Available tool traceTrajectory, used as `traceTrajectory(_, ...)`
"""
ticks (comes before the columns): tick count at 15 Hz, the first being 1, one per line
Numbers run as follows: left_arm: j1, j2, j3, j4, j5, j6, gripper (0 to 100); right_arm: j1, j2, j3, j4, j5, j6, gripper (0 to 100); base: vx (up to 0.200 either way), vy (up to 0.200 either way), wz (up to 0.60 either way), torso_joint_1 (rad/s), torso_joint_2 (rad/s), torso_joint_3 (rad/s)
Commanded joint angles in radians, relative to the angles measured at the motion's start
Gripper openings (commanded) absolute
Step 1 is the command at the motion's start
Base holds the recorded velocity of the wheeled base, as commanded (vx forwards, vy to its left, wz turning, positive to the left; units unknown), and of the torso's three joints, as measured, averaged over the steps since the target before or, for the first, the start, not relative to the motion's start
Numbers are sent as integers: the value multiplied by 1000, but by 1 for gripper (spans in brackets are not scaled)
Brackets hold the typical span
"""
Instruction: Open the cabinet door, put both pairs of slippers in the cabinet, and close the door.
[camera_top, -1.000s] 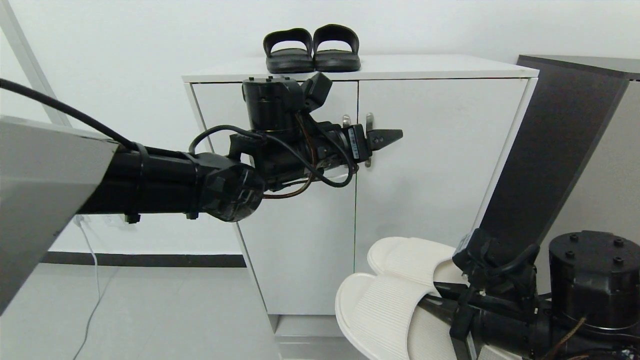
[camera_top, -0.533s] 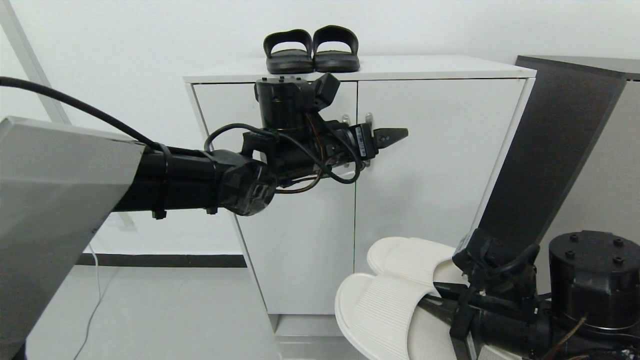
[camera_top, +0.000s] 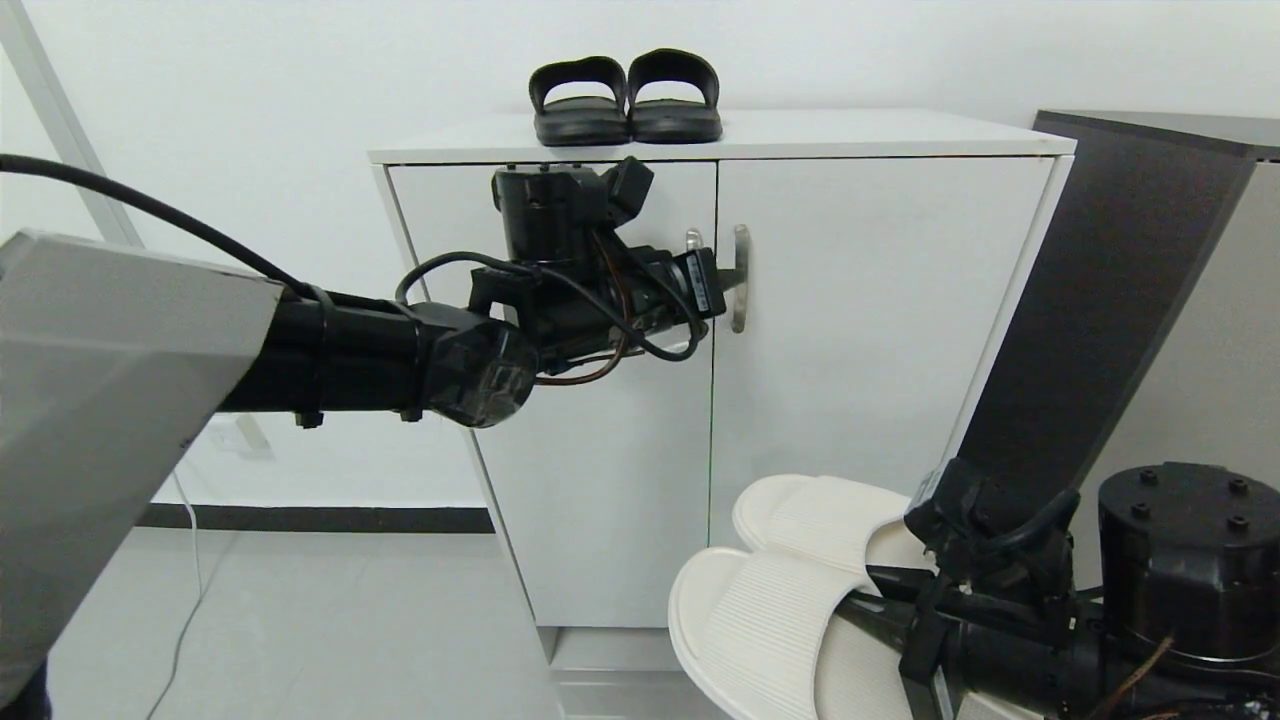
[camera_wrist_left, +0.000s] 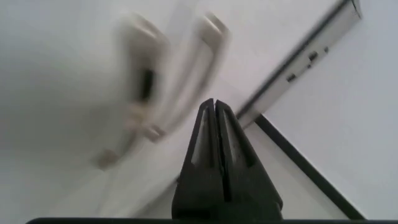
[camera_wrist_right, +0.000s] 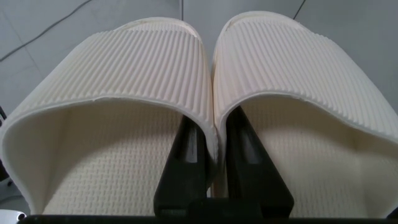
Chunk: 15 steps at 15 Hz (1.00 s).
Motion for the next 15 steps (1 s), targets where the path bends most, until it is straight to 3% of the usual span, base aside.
traceTrajectory(1,-17,-51,65,-15,-2,1,0,1,0,0,1,1,0,0,0,0,0,0,0,0)
traceTrajectory(5,-37,-117,167,-53,-2,1,0,2,0,0,1,1,0,0,0,0,0,0,0,0)
traceTrajectory(9,-22,-120,166,-51,-7,1,0,2,-1,0,1,1,-2,0,0,0,0,0,0,0)
traceTrajectory(10,-20,-113,157,-51,-8,1,100,2,0,0,1,-1,-2,0,0,0,0,0,0,0)
traceTrajectory(15,9,-76,112,-45,-14,-2,100,2,0,0,1,-1,-2,0,0,0,0,0,0,0)
